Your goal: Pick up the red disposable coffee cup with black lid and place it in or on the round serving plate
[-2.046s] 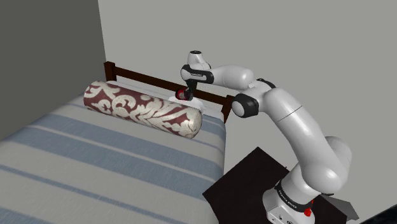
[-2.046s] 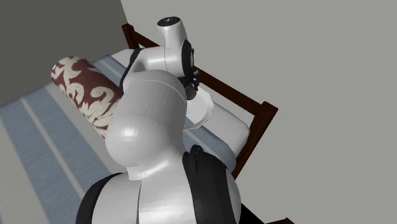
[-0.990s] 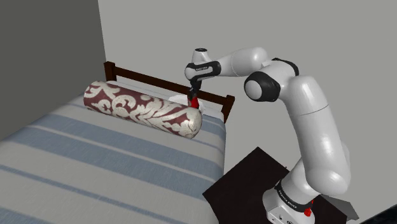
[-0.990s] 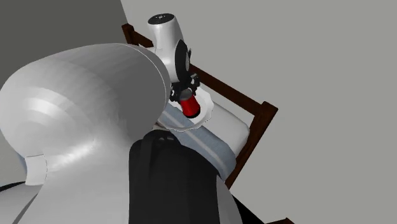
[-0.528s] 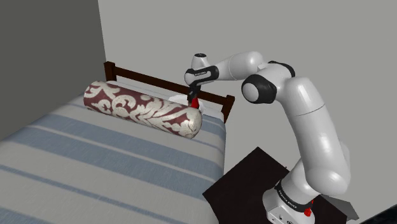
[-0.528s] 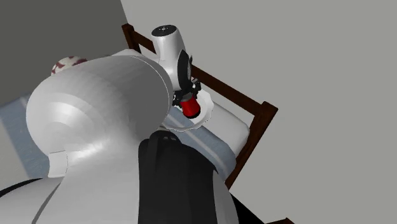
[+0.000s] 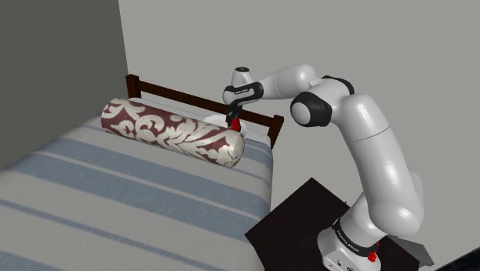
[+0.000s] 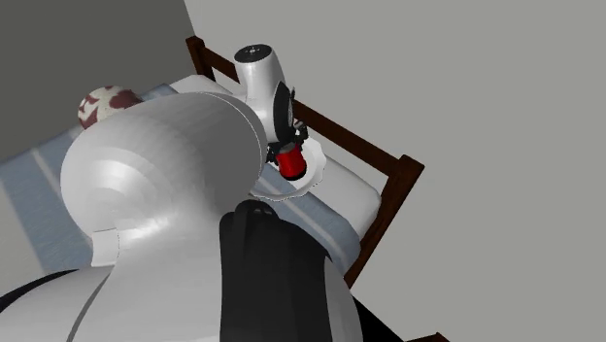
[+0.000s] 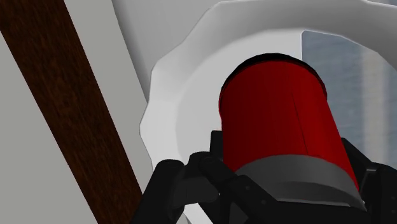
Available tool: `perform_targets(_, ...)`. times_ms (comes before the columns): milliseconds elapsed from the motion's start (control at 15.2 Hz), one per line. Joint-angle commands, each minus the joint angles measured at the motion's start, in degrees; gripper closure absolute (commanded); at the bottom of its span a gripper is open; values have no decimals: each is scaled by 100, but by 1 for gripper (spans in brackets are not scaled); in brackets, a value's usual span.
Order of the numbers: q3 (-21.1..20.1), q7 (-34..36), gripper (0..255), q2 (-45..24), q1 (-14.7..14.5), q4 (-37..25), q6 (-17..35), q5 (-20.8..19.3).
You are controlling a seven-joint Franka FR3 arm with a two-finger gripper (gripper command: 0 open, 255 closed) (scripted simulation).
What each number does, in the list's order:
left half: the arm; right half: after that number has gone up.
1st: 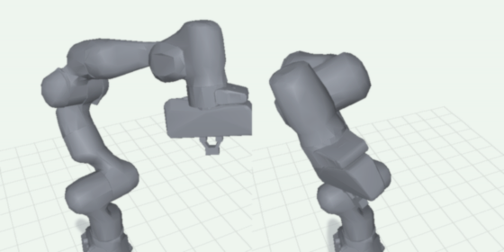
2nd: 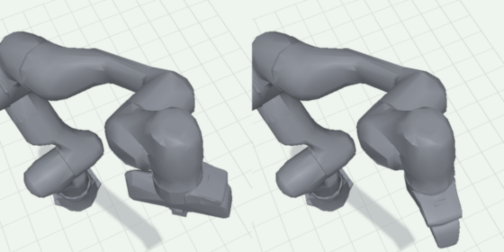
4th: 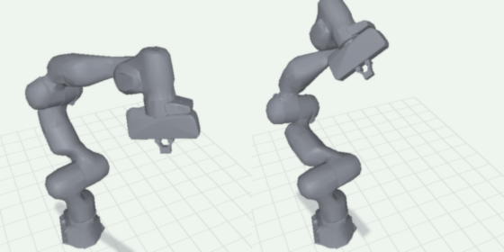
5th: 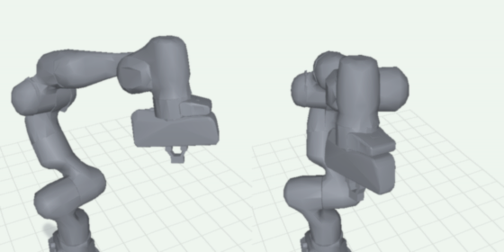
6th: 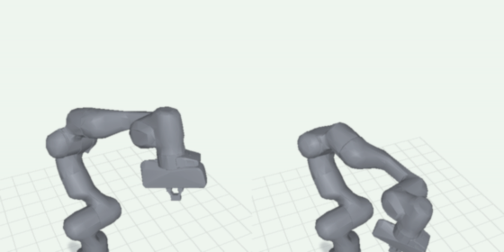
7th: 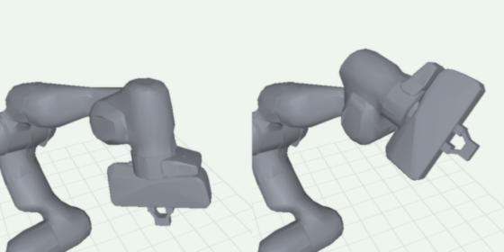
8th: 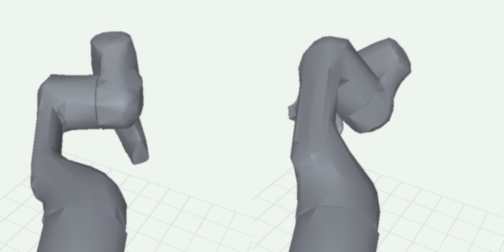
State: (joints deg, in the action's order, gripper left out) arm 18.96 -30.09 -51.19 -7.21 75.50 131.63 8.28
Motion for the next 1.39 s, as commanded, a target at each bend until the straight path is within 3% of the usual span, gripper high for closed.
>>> perform_targets(0, -47, 8, 255, -79, -30, 76, -51, 12)
perform_targets(132, -48, 9, 255, -79, -29, 77, -51, 11)
perform_targets(198, -53, -5, 0, -89, -20, 122, 6, 18)
perform_targets(462, -37, 20, 0, 62, -107, 446, 163, 4)
perform_targets(528, -53, 11, 0, -78, -26, 77, -50, 6)
perform_targets(792, 39, 54, 0, 440, -163, 235, -414, -87)
perform_targets(1320, 38, 54, 0, 440, -163, 235, -414, -88)
